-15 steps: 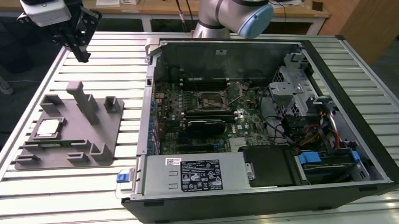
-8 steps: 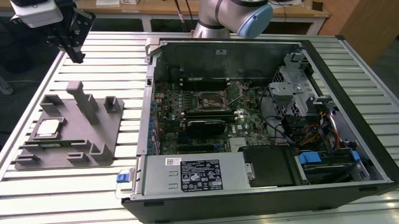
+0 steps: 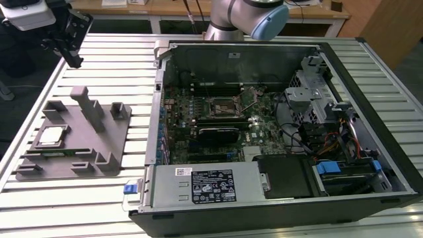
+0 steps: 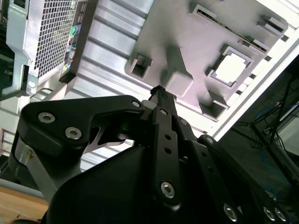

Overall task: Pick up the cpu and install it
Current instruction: 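Reach for the cpu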

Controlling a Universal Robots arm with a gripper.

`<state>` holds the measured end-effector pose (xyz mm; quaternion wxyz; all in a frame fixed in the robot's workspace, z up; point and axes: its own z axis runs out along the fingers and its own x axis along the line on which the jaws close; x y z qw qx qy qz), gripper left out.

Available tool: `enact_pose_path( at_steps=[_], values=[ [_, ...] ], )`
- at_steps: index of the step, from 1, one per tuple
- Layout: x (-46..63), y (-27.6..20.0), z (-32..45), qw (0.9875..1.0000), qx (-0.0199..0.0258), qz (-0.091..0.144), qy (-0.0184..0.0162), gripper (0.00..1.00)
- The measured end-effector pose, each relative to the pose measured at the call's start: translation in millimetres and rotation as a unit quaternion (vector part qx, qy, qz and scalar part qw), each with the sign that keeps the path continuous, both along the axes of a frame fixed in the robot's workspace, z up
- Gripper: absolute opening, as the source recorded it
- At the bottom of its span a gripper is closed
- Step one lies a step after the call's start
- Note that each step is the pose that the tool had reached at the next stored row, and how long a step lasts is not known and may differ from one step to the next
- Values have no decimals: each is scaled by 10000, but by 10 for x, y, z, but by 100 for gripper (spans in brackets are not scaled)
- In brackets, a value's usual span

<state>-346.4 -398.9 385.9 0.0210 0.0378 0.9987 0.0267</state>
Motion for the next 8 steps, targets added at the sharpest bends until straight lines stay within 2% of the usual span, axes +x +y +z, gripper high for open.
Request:
enact_pose_path(
  at_steps=[8],
  values=[
    [-122, 0, -54, 10000, 0, 0, 0, 11]
  ],
)
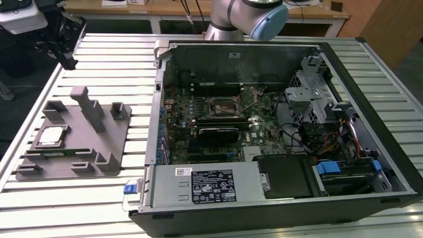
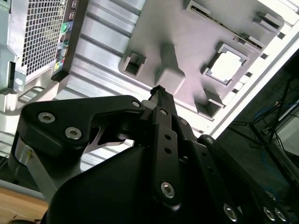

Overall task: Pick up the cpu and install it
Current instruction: 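Reach for the cpu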

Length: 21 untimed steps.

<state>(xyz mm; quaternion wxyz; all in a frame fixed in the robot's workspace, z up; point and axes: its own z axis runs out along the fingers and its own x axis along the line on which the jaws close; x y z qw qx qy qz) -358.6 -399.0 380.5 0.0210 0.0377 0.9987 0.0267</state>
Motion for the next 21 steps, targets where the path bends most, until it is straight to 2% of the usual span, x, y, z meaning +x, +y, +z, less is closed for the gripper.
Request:
enact_pose_path(
  at_steps=[21],
  values=[
    [-368, 0, -110, 10000, 1, 0, -1, 11]
  ],
)
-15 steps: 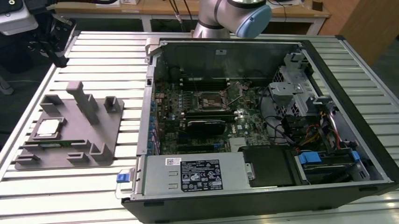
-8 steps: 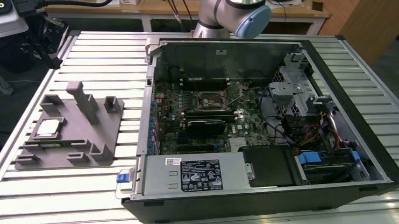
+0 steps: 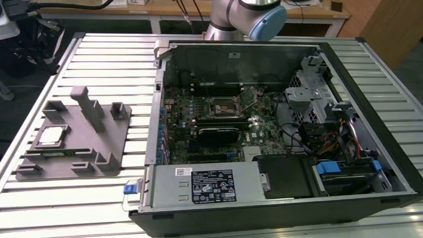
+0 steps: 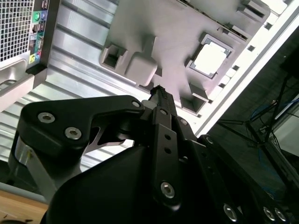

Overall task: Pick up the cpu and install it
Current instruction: 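Reach for the cpu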

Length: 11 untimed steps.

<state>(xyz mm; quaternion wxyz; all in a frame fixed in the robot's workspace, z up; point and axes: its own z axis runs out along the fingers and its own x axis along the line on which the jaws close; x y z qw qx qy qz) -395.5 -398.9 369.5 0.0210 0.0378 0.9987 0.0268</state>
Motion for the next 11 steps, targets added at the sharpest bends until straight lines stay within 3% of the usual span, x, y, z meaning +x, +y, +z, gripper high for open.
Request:
enact_pose_path(
  at_steps=[11],
  values=[
    [-166, -3, -113, 10000, 0, 0, 0, 11]
  ],
)
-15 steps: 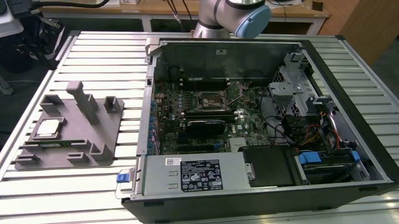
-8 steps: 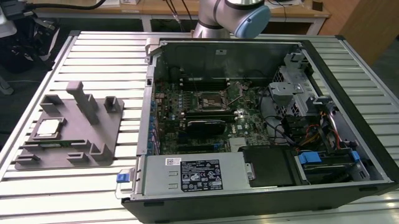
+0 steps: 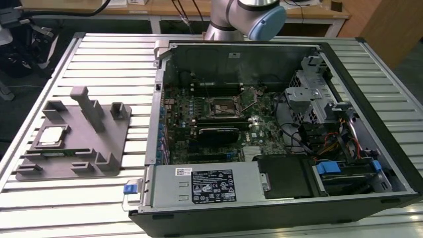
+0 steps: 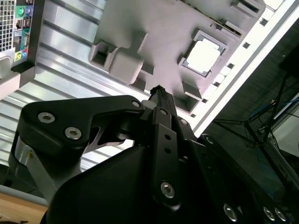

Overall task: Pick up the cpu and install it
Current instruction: 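Reach for the cpu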

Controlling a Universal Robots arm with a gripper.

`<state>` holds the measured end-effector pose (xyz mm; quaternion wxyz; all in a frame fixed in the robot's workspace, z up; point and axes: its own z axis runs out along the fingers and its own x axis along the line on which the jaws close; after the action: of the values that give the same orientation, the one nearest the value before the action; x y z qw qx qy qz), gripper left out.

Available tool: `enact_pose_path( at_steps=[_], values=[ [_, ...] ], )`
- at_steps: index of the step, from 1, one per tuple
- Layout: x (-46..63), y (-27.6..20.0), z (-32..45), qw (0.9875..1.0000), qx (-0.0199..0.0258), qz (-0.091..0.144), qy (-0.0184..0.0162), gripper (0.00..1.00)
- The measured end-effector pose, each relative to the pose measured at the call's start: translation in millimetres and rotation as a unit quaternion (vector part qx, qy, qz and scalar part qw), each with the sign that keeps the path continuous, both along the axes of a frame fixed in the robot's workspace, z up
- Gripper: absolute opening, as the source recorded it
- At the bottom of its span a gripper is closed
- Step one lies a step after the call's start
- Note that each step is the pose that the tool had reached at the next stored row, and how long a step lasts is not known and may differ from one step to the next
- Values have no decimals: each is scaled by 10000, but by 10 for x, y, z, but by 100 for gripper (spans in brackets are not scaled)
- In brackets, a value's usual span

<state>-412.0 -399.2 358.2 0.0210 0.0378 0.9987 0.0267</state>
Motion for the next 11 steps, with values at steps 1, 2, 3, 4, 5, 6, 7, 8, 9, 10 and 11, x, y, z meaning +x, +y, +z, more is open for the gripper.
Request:
enact_pose_path(
  at_steps=[1, 2, 3, 4, 5, 6, 7, 8, 9, 10, 11],
  values=[
    [-18, -2, -11, 10000, 0, 0, 0, 11],
    [-34, -5, -22, 10000, 0, 0, 0, 11],
    [-47, -8, -34, 10000, 0, 0, 0, 11],
    [-60, -11, -45, 10000, 0, 0, 0, 11],
    [-73, -15, -57, 10000, 0, 0, 0, 11],
    [-86, -18, -67, 10000, 0, 0, 0, 11],
    [-97, -23, -78, 10000, 0, 1, 0, 11],
    [-108, -29, -88, 10000, 0, 1, 0, 11],
    [-118, -35, -98, 10000, 0, 1, 0, 11],
    [-124, -41, -108, 10000, 1, 0, 0, 11],
    [-128, -48, -118, 10000, 1, 0, 0, 11]
  ],
)
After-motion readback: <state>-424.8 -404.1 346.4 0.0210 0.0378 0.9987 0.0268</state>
